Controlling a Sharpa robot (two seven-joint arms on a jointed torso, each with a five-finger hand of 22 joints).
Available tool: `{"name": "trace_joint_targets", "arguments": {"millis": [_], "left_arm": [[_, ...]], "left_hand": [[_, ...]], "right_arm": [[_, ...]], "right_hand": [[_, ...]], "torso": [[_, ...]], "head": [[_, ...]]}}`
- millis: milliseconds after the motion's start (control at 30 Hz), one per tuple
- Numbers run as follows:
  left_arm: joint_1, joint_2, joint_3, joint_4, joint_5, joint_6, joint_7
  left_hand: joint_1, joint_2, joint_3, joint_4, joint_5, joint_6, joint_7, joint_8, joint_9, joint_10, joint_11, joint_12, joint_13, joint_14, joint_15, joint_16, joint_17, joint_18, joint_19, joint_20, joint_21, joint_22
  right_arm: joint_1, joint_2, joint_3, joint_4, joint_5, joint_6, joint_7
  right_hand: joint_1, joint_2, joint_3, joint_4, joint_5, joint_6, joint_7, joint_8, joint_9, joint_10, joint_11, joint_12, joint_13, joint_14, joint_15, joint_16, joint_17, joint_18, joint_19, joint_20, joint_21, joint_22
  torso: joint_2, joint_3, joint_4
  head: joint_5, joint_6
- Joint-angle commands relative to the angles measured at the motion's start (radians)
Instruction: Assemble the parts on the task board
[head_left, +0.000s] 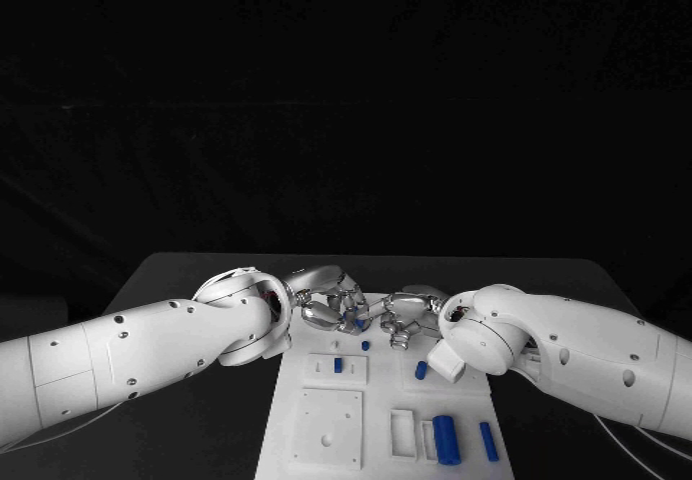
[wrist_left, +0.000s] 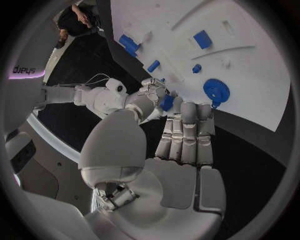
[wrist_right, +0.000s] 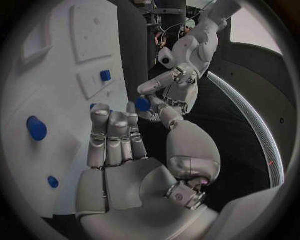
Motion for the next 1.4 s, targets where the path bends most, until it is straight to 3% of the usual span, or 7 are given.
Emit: {"name": "trace_joint_targets", "arguments": {"millis": [33, 233, 600, 633, 667, 1400], "left_arm": [[0.002, 0.005, 0.0, -0.001, 0.007, 0.019, -0.01], [0.002, 0.006, 0.0, -0.002, 0.007, 0.019, -0.013], [0.002, 0.006, 0.0, -0.003, 0.007, 0.018, -0.017], [0.002, 0.006, 0.0, -0.003, 0.007, 0.02, -0.017], [0.002, 0.006, 0.0, -0.003, 0.007, 0.02, -0.017], [0.002, 0.005, 0.0, -0.003, 0.002, 0.013, -0.039]], "left_hand": [[-0.013, -0.005, -0.004, 0.004, -0.003, -0.004, 0.006, -0.003, -0.002, 0.007, 0.0, -0.008, -0.002, 0.004, -0.003, 0.005, 0.001, 0.01, 0.008, -0.052, 0.004, 0.015], [-0.022, -0.011, -0.008, 0.01, -0.004, -0.004, 0.007, -0.003, -0.004, 0.009, 0.0, -0.013, -0.003, 0.005, -0.002, 0.005, 0.001, 0.011, 0.009, -0.052, 0.003, 0.014], [-0.017, 0.008, -0.002, 0.014, -0.001, 0.01, 0.002, 0.005, -0.004, 0.021, -0.003, -0.019, -0.004, 0.008, -0.006, 0.005, 0.001, 0.013, 0.012, -0.053, 0.002, 0.014], [-0.012, 0.028, 0.006, 0.018, -0.003, 0.021, -0.002, 0.011, -0.002, 0.028, -0.006, -0.022, -0.005, 0.011, -0.008, 0.006, 0.001, 0.014, 0.014, -0.054, 0.003, 0.014], [-0.012, 0.031, 0.007, 0.018, -0.004, 0.023, -0.003, 0.012, -0.002, 0.031, -0.007, -0.024, -0.006, 0.012, -0.009, 0.006, 0.001, 0.014, 0.015, -0.055, 0.003, 0.014], [-0.016, 0.05, 0.01, 0.022, 0.0, 0.034, -0.009, 0.016, -0.006, 0.054, -0.012, -0.042, -0.011, 0.024, -0.014, 0.006, 0.001, 0.014, 0.025, -0.06, 0.005, 0.014]], "right_arm": [[0.001, 0.001, 0.001, 0.002, -0.01, 0.013, 0.003], [0.001, 0.001, 0.001, 0.002, -0.011, 0.013, 0.001], [0.0, 0.001, 0.001, 0.002, -0.016, 0.015, -0.003], [0.0, 0.001, 0.001, 0.002, -0.017, 0.015, -0.004], [0.0, 0.001, 0.001, 0.001, -0.017, 0.016, -0.004], [0.0, 0.002, 0.001, 0.001, -0.019, 0.016, -0.007]], "right_hand": [[0.004, -0.008, 0.006, 0.002, 0.006, 0.031, 0.026, 0.003, 0.002, 0.004, -0.006, 0.0, -0.001, 0.0, -0.01, 0.001, 0.001, 0.03, 0.007, -0.001, 0.006, 0.018], [0.004, -0.008, 0.007, 0.003, 0.006, 0.031, 0.026, 0.003, 0.002, 0.004, -0.006, 0.0, -0.001, 0.0, -0.01, 0.001, 0.001, 0.03, 0.007, -0.001, 0.006, 0.018], [0.004, -0.008, 0.007, 0.003, 0.007, 0.032, 0.026, 0.002, 0.002, 0.004, -0.006, 0.0, -0.001, 0.0, -0.01, 0.001, 0.0, 0.03, 0.007, -0.001, 0.006, 0.018], [0.004, -0.008, 0.007, 0.003, 0.007, 0.032, 0.026, 0.002, 0.002, 0.004, -0.006, 0.0, -0.001, 0.0, -0.01, 0.001, 0.0, 0.03, 0.007, -0.001, 0.006, 0.018], [0.004, -0.008, 0.007, 0.003, 0.007, 0.032, 0.026, 0.002, 0.002, 0.004, -0.006, 0.0, -0.001, 0.0, -0.01, 0.001, 0.0, 0.03, 0.007, -0.001, 0.006, 0.018], [0.004, -0.008, 0.009, 0.003, 0.007, 0.032, 0.026, 0.002, 0.002, 0.005, -0.006, 0.0, -0.002, 0.001, -0.01, 0.001, 0.0, 0.03, 0.008, -0.001, 0.006, 0.018]], "torso": [[0.0, 0.0, -0.0006], [0.0, -0.0002, -0.0003], [0.0, 0.0, 0.0], [0.0, 0.0, 0.0], [0.0, 0.0, -0.0002], [0.0, 0.0, 0.0002]], "head": [[0.0, 0.0], [-0.001, -0.001], [-0.002, -0.001], [-0.002, -0.001], [-0.002, -0.001], [-0.003, -0.001]]}}
